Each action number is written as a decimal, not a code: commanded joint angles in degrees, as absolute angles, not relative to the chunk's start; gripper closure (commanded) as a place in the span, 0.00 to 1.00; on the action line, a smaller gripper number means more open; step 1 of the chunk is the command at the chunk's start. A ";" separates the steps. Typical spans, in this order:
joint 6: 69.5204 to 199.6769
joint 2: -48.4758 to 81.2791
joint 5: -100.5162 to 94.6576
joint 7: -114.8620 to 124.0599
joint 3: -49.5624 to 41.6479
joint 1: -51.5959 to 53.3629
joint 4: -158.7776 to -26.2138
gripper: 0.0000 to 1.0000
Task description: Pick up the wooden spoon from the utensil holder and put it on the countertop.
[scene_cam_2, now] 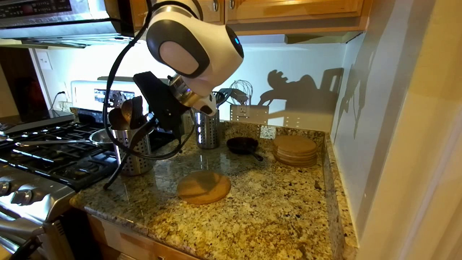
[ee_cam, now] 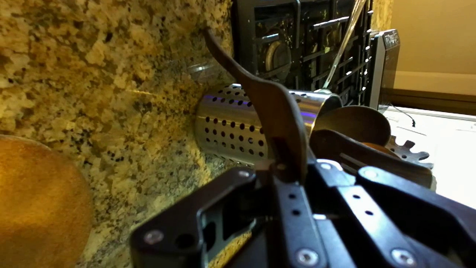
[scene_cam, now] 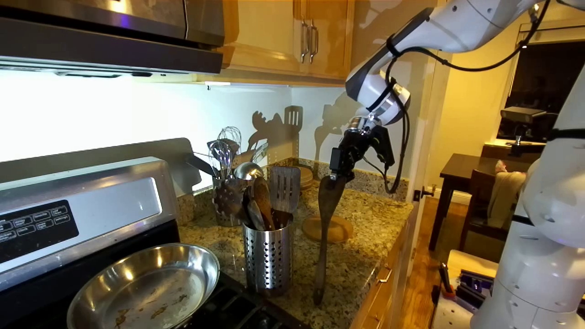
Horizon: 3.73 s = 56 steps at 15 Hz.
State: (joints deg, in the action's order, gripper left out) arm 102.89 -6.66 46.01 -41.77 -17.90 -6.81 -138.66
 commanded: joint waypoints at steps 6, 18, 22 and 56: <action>101.39 -4.10 46.92 -43.04 -16.34 -9.90 -137.15 0.92; 96.88 8.60 51.07 -45.59 -17.45 -14.28 -128.98 0.95; 94.01 15.76 52.44 -47.69 -16.65 -16.70 -124.44 0.95; 108.66 35.37 54.26 -41.06 -10.78 -19.47 -103.78 0.95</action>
